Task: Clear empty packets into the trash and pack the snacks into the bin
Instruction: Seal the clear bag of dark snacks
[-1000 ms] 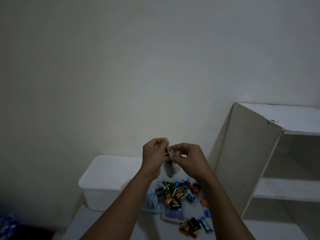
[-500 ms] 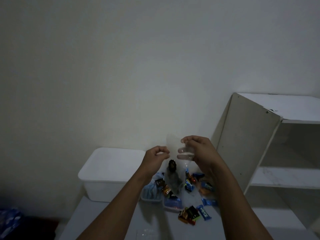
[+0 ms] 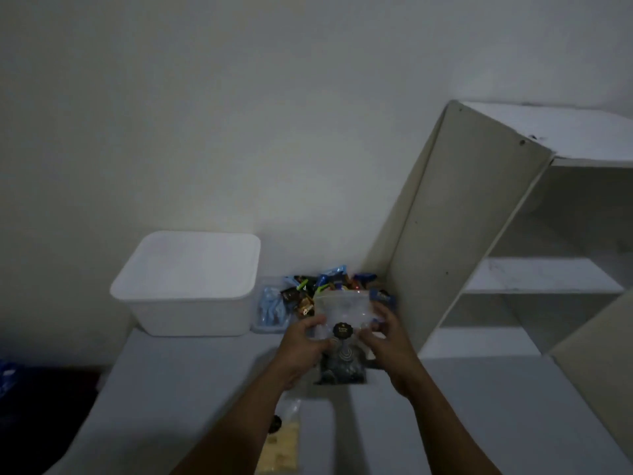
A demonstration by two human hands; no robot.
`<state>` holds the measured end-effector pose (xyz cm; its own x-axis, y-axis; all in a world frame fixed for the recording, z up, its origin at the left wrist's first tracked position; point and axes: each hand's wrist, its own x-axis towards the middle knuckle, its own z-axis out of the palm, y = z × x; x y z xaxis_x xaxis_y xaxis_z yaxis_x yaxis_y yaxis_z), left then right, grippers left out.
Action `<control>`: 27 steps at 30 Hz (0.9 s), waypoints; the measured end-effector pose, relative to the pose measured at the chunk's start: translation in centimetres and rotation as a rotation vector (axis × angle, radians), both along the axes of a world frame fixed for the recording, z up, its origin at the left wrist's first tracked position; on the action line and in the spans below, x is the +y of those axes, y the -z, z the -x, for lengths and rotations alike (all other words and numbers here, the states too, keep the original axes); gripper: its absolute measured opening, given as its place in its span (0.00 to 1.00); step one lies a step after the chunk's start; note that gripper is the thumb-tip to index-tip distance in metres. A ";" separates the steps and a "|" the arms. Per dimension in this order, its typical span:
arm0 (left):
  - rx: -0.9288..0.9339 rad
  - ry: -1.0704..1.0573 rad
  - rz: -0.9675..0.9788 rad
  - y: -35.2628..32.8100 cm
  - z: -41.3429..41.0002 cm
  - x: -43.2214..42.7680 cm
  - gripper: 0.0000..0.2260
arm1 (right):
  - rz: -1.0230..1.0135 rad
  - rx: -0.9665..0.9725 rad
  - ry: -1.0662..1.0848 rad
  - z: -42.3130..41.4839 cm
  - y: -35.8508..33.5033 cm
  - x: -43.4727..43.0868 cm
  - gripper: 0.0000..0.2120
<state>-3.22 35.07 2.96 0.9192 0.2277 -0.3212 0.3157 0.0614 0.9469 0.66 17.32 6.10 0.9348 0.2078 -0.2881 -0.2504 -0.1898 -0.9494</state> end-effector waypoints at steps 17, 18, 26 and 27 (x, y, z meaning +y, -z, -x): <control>0.348 0.119 -0.298 11.6 3.8 -11.3 0.25 | 0.334 -0.008 -0.271 3.3 14.4 -9.8 0.20; 0.352 0.126 -0.310 12.1 3.8 -11.6 0.23 | 0.336 -0.018 -0.300 3.1 14.7 -9.9 0.18; 0.298 0.200 -0.482 14.4 4.3 -12.9 0.32 | 0.446 -0.032 -0.432 1.6 17.5 -10.7 0.12; 0.289 0.201 -0.487 14.5 4.3 -13.0 0.35 | 0.455 -0.024 -0.436 1.5 17.5 -10.8 0.12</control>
<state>-7.54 22.03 -11.56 0.8506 0.2425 -0.4666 0.5249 -0.4457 0.7252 -0.85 6.51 -11.41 0.7993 0.4328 -0.4170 -0.0381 -0.6560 -0.7538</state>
